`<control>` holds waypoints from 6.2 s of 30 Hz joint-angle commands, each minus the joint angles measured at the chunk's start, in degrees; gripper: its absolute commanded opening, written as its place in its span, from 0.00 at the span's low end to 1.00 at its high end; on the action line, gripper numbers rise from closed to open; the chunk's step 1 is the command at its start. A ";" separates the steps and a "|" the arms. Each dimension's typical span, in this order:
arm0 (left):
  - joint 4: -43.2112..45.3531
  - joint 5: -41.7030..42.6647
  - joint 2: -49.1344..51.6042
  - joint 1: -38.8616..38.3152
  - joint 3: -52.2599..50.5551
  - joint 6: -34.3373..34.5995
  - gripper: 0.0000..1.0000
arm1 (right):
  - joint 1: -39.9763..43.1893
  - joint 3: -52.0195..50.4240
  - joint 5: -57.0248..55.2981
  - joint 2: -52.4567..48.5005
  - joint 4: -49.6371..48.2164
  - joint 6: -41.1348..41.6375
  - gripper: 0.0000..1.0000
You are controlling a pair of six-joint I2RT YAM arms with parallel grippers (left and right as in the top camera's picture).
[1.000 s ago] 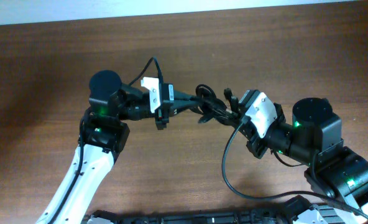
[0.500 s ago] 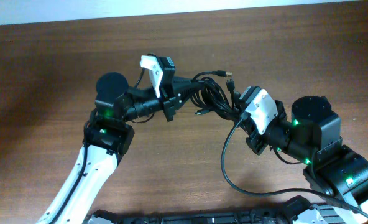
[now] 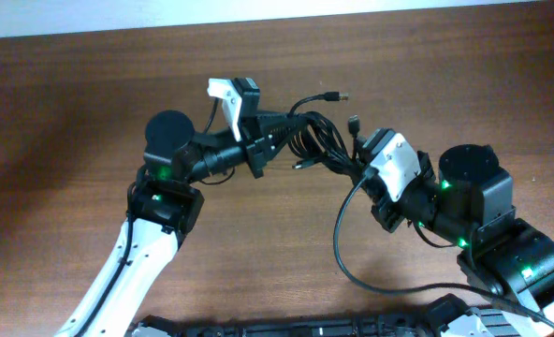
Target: Untangle cables
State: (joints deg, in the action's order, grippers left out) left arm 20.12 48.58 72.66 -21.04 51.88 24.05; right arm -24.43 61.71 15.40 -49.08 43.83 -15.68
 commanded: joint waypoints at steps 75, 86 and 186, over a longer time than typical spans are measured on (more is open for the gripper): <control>5.09 27.17 -0.39 2.34 0.98 -33.64 0.00 | -0.26 0.00 -0.87 0.76 -6.36 7.17 0.44; 10.16 33.79 -0.42 1.44 0.98 -33.62 0.00 | -0.26 0.00 -0.85 0.70 -7.87 8.72 0.52; 40.72 -12.98 -0.35 2.40 0.98 -5.16 0.00 | 17.33 -0.02 34.82 -18.91 -19.80 46.23 1.00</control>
State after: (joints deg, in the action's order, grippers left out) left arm 60.27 37.74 72.66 -18.76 52.14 16.99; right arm -7.57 61.58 47.20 -68.10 24.36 28.67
